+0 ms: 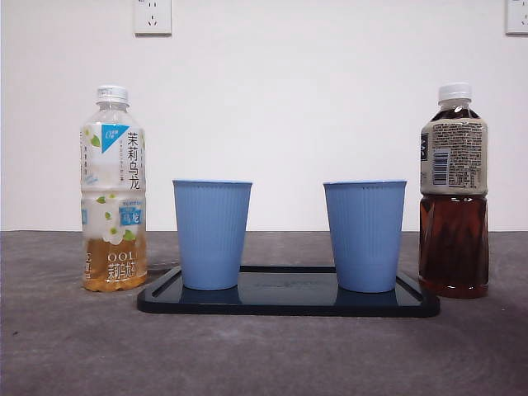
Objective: Pour the drink into the cup
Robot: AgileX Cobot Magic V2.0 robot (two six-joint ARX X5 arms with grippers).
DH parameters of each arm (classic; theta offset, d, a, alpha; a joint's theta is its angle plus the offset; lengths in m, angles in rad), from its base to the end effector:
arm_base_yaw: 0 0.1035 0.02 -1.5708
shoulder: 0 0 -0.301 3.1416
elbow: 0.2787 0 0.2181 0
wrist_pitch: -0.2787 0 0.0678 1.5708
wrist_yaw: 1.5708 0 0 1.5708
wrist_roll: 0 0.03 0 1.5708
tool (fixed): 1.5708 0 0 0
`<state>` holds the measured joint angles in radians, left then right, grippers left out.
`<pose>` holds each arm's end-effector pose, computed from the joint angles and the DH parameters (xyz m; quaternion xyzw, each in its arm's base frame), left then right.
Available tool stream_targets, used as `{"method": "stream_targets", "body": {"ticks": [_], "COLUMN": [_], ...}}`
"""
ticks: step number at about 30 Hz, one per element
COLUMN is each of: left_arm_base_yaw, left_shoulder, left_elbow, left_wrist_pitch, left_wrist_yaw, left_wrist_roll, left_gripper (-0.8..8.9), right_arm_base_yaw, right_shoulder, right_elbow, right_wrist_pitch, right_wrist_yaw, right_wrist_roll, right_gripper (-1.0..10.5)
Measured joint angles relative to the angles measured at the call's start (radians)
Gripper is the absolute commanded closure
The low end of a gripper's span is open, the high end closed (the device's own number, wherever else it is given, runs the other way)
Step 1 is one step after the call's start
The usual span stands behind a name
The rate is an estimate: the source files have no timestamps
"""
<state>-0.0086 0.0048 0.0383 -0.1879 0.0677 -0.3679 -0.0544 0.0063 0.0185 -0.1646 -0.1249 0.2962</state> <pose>0.0231 -0.0022 0.1569 -0.1845 0.0827 -0.0233 0.9791 0.0245 0.0024 0.1531 0.1538 0.0802 0.0236 0.9846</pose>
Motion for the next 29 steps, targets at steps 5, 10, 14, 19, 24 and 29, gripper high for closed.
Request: {"method": "stream_targets", "body": {"ticks": [5,10,14,19,24,29], "left_arm_base_yaw": [0.000,0.000,0.000,0.000,0.000,0.000], "left_shoulder": [0.002,0.034,0.096,0.203,0.320,0.443], "left_elbow": [0.076,0.217,0.330,0.480,0.597,0.701], "left_wrist_pitch": [-0.045,-0.088,-0.160,-0.272,-0.391,-0.523], "left_wrist_yaw": [0.008,0.008,0.018,0.110,0.224,0.363], "left_wrist_roll": [-0.064,-0.076,-0.066,0.015,0.124,0.230], "left_gripper": [8.05,8.05,8.05,8.05,8.05,8.05], "right_arm_base_yaw": [0.000,0.000,0.000,0.000,0.000,0.000], "right_shoulder": [0.000,0.004,0.042,0.129,0.244,0.374], "right_elbow": [0.064,0.193,0.303,0.450,0.575,0.686], "right_wrist_pitch": [-0.011,-0.011,-0.064,-0.167,-0.313,-0.485], "right_wrist_yaw": [-0.007,-0.007,-0.017,-0.107,-0.220,-0.362], "right_wrist_roll": [0.047,0.054,0.053,0.025,-0.043,-0.132], "right_gripper": [9.4,9.4,9.4,9.4,9.4,9.4]}}
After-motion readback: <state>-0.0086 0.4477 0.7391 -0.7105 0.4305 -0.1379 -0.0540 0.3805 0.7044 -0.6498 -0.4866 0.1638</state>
